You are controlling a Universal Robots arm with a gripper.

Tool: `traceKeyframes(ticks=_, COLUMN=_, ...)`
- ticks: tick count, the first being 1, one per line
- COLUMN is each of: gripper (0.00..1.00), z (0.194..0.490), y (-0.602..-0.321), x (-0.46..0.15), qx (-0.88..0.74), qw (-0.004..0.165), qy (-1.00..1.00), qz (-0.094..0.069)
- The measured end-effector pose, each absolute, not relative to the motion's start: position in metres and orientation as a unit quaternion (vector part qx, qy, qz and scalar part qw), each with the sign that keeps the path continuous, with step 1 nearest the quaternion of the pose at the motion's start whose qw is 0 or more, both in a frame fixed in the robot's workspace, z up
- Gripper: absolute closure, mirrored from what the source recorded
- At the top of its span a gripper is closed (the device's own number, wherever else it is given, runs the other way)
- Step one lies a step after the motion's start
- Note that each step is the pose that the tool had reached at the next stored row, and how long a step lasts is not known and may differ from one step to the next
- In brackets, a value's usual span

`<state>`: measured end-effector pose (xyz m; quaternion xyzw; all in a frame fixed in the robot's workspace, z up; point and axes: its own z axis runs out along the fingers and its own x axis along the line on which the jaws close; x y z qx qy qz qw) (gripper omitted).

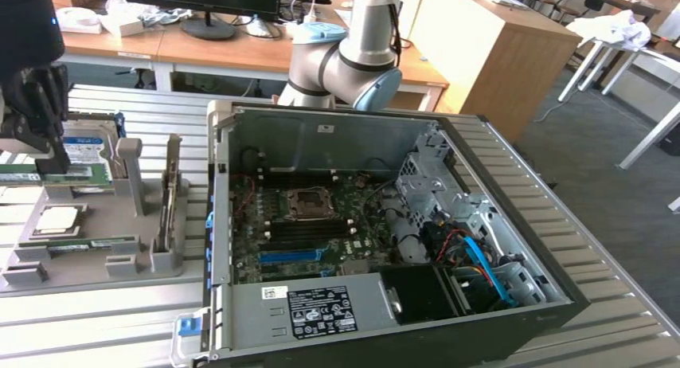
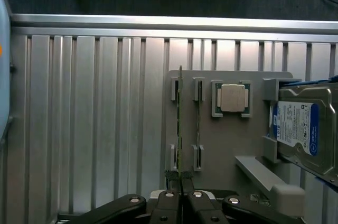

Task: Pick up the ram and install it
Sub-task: 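Pick up the ram and move it above insertion slot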

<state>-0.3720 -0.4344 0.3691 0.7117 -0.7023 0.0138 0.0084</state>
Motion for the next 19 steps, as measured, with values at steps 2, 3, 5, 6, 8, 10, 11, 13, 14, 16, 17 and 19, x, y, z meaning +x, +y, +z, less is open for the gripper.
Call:
traceKeyframes(ticks=2, gripper=0.88, z=0.373, y=-0.434, x=-0.372, qx=0.712, qw=0.008, qy=-0.702, qz=0.014)
traceKeyframes(ticks=3, gripper=0.88, z=0.375, y=-0.434, x=-0.372, qx=0.712, qw=0.008, qy=-0.702, qz=0.014)
traceKeyframes(ticks=5, gripper=0.88, z=0.378, y=-0.434, x=-0.372, qx=0.712, qw=0.009, qy=-0.702, qz=0.014)
traceKeyframes(ticks=6, gripper=0.88, z=0.38, y=-0.434, x=-0.372, qx=0.712, qw=0.009, qy=-0.702, qz=0.014)
traceKeyframes(ticks=8, gripper=0.88, z=0.383, y=-0.434, x=-0.372, qx=0.712, qw=0.008, qy=-0.702, qz=0.014)
traceKeyframes(ticks=10, gripper=0.88, z=0.386, y=-0.434, x=-0.372, qx=0.712, qw=0.008, qy=-0.702, qz=0.014)
traceKeyframes(ticks=11, gripper=0.88, z=0.387, y=-0.434, x=-0.372, qx=0.712, qw=0.008, qy=-0.702, qz=0.014)
traceKeyframes(ticks=13, gripper=0.88, z=0.391, y=-0.434, x=-0.372, qx=0.712, qw=0.008, qy=-0.702, qz=0.014)
traceKeyframes(ticks=14, gripper=0.88, z=0.392, y=-0.434, x=-0.372, qx=0.712, qw=0.008, qy=-0.702, qz=0.014)
traceKeyframes(ticks=16, gripper=0.88, z=0.392, y=-0.434, x=-0.372, qx=0.712, qw=0.008, qy=-0.702, qz=0.014)
traceKeyframes(ticks=17, gripper=0.88, z=0.392, y=-0.434, x=-0.372, qx=0.712, qw=0.008, qy=-0.702, qz=0.014)
traceKeyframes(ticks=19, gripper=0.88, z=0.392, y=-0.434, x=-0.372, qx=0.712, qw=0.009, qy=-0.702, qz=0.014)
